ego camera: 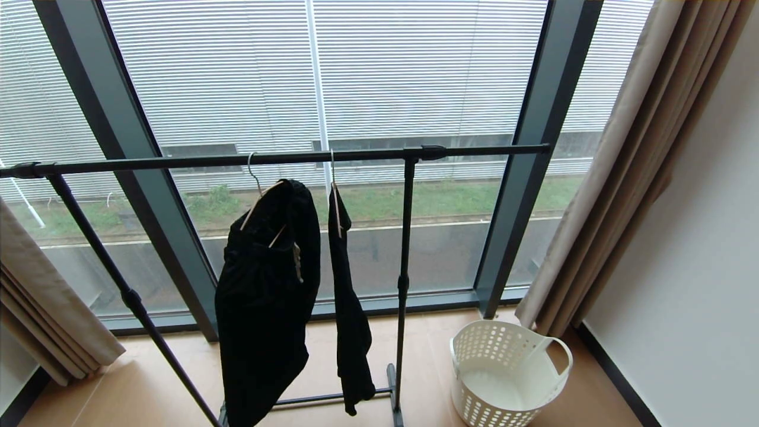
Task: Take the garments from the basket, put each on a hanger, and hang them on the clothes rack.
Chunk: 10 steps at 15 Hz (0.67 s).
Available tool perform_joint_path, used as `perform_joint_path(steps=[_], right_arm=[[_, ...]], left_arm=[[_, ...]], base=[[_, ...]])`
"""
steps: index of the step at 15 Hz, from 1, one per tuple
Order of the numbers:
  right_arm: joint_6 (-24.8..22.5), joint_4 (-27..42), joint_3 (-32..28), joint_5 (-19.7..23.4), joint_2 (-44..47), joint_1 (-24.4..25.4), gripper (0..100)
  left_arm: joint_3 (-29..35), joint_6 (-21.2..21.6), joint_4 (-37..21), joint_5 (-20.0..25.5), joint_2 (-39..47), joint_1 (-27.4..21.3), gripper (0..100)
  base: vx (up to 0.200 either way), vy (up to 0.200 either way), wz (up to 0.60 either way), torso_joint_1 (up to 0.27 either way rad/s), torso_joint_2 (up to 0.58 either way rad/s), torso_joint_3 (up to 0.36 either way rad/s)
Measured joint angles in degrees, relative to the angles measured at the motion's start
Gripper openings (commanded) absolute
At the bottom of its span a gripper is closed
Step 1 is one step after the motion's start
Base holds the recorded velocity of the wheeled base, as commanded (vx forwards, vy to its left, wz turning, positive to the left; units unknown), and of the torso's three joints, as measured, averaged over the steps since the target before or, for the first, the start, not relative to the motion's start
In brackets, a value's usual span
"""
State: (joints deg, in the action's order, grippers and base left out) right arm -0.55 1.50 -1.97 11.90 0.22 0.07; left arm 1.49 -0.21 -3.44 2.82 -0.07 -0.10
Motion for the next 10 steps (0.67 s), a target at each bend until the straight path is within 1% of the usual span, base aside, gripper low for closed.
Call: perform_joint_path(steps=[2, 3, 4, 6, 10], right_arm=[[-2.0, -0.1, 0.1, -8.7, -0.1, -0.1, 100], [-3.6, -0.4, 0.6, -12.1, -0.1, -0.1, 100], [-4.0, -1.2, 1.3, -13.9, -0.2, -0.1, 100], [-4.1, -1.5, 1.8, -13.9, -0.2, -0.1, 100], [-2.5, -1.7, 1.9, -10.4, -0.2, -0.2, 100]], left_arm=[[0.0, 0.0, 0.0, 0.0, 0.0, 0.0, 100], [0.0, 0.0, 0.0, 0.0, 0.0, 0.0, 100], [0.0, 0.0, 0.0, 0.0, 0.0, 0.0, 100], [0.0, 0.0, 0.0, 0.0, 0.0, 0.0, 100], [0.0, 0.0, 0.0, 0.0, 0.0, 0.0, 100]], base=[[0.0, 0.0, 0.0, 0.0, 0.0, 0.0], [0.0, 0.0, 0.0, 0.0, 0.0, 0.0], [0.0, 0.0, 0.0, 0.0, 0.0, 0.0], [0.0, 0.0, 0.0, 0.0, 0.0, 0.0], [0.0, 0.0, 0.0, 0.0, 0.0, 0.0]])
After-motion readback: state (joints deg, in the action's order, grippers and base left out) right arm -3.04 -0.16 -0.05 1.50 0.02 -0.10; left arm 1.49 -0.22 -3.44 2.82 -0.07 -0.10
